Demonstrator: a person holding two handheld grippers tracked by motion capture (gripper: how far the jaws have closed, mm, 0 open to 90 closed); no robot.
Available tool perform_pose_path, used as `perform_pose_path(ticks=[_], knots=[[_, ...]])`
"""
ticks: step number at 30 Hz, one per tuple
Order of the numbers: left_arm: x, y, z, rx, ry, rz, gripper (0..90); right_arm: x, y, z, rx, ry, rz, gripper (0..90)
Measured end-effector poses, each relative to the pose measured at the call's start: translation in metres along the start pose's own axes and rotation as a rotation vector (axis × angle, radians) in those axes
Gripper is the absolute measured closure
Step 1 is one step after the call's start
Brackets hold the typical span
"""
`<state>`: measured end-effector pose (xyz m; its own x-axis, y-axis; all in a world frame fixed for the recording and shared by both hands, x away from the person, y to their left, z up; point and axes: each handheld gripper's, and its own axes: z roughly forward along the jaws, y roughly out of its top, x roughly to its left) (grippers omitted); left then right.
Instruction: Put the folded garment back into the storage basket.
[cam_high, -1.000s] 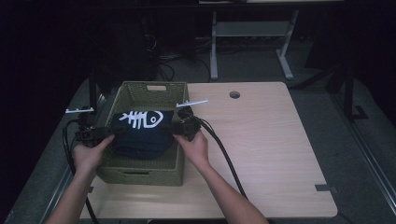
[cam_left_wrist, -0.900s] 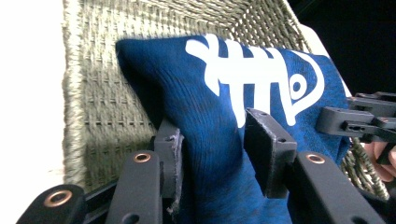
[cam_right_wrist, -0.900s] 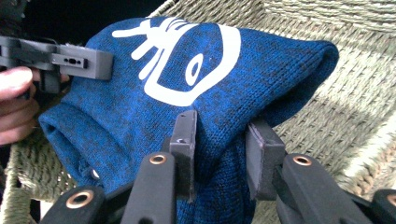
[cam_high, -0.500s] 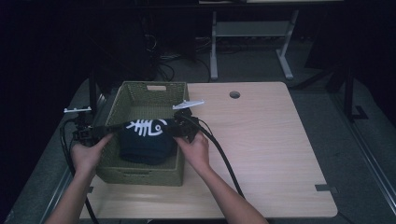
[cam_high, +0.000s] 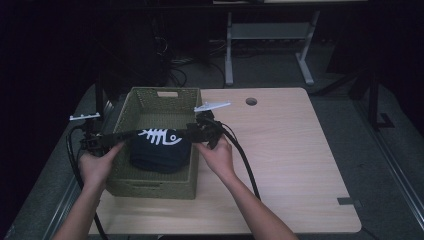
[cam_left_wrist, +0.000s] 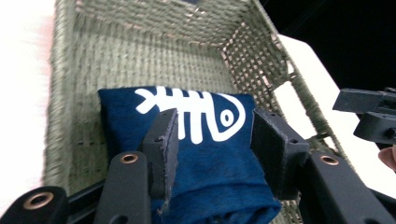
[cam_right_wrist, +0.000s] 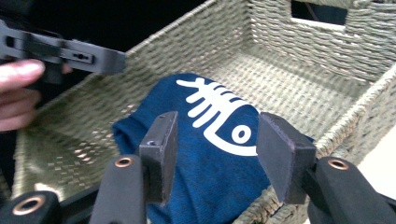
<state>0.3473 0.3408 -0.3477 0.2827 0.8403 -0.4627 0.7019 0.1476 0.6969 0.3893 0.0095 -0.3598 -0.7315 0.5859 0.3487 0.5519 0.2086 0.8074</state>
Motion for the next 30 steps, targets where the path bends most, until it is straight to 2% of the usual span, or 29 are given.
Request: perform_pose_path(ticks=[3,5,7,9,12,21,22,30], knots=[[-0.007,0.001,-0.003,-0.016,-0.017,0.005,50.4,-0.006,0.003,-0.013,-0.029,0.023,-0.002,43.9],[-0.010,0.001,-0.004,-0.020,-0.015,0.025,49.7,-0.010,0.004,-0.020,-0.033,0.030,0.011,42.6],[-0.013,0.001,-0.004,-0.024,-0.026,0.021,49.2,-0.012,0.004,-0.022,-0.035,0.036,0.017,42.0],[-0.016,0.001,-0.006,-0.034,-0.029,0.034,48.9,-0.016,0.003,-0.031,-0.044,0.039,0.030,40.7],[-0.019,0.000,-0.006,-0.048,-0.048,0.028,47.9,-0.021,0.003,-0.043,-0.061,0.042,0.037,38.8],[-0.031,0.001,-0.002,-0.063,-0.089,0.043,42.8,-0.033,0.003,-0.063,-0.084,0.052,0.045,36.2],[-0.034,0.001,-0.002,-0.068,-0.100,0.049,42.0,-0.036,0.002,-0.067,-0.095,0.068,0.053,35.8],[-0.046,0.000,0.001,-0.091,-0.142,0.063,37.5,-0.048,-0.002,-0.083,-0.113,0.095,0.070,32.8]])
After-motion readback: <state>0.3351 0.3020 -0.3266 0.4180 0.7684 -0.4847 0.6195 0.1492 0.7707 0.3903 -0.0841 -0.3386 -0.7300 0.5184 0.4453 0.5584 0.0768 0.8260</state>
